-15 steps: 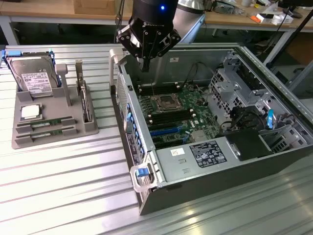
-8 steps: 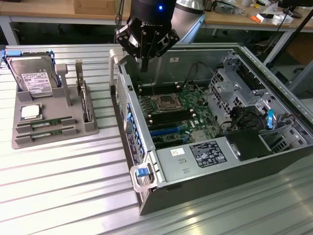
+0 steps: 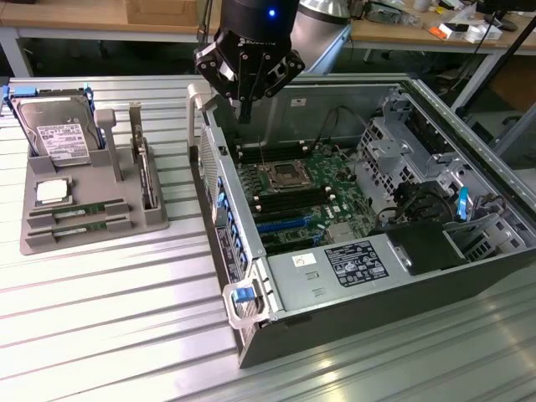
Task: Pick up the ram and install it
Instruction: 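Reach for the ram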
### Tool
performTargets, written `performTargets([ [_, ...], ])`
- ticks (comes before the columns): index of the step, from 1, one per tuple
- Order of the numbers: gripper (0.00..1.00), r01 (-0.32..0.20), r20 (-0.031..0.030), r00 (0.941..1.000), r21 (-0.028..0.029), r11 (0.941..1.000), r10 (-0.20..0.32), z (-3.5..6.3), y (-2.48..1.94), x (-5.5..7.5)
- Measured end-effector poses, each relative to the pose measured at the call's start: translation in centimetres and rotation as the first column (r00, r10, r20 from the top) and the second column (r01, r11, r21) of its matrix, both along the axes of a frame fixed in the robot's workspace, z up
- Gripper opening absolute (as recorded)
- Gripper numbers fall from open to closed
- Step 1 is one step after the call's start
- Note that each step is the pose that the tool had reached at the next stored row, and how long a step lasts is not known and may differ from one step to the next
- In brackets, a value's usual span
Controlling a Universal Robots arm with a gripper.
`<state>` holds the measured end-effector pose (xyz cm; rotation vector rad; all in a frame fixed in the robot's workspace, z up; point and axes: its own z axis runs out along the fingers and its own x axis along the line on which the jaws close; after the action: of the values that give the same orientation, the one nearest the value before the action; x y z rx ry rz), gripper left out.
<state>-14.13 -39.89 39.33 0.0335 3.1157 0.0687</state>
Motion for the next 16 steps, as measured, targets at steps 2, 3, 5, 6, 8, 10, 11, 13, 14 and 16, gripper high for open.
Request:
performTargets([
  [2,0.11,0.0,0.0,1.0,0.0001,1.0,0.0,0.0,0.0,-0.02],
  [3,0.11,0.0,0.0,1.0,0.0,1.0,0.0,0.0,0.0,-0.02],
  [5,0.11,0.0,0.0,1.0,0.0,1.0,0.0,0.0,0.0,-0.08],
  [6,0.11,0.0,0.0,1.0,0.0001,1.0,0.0,0.0,0.0,-0.13],
  [8,0.11,0.0,0.0,1.0,0.0,1.0,0.0,0.0,0.0,-0.27],
  [10,0.11,0.0,0.0001,1.0,0.0001,1.0,0.0,0.0,0.0,-0.42],
  [11,0.11,0.0,0.0,1.0,0.0,1.0,0.0,0.0,0.0,-0.52],
  [13,0.11,0.0,0.0,1.0,0.0,1.0,0.0,0.0,0.0,-0.71],
  [14,0.11,0.0,0.0,1.0,0.0,1.0,0.0,0.0,0.0,-0.78],
  [16,0.11,0.0,0.0,1.0,0.0001,1.0,0.0,0.0,0.0,-0.92],
])
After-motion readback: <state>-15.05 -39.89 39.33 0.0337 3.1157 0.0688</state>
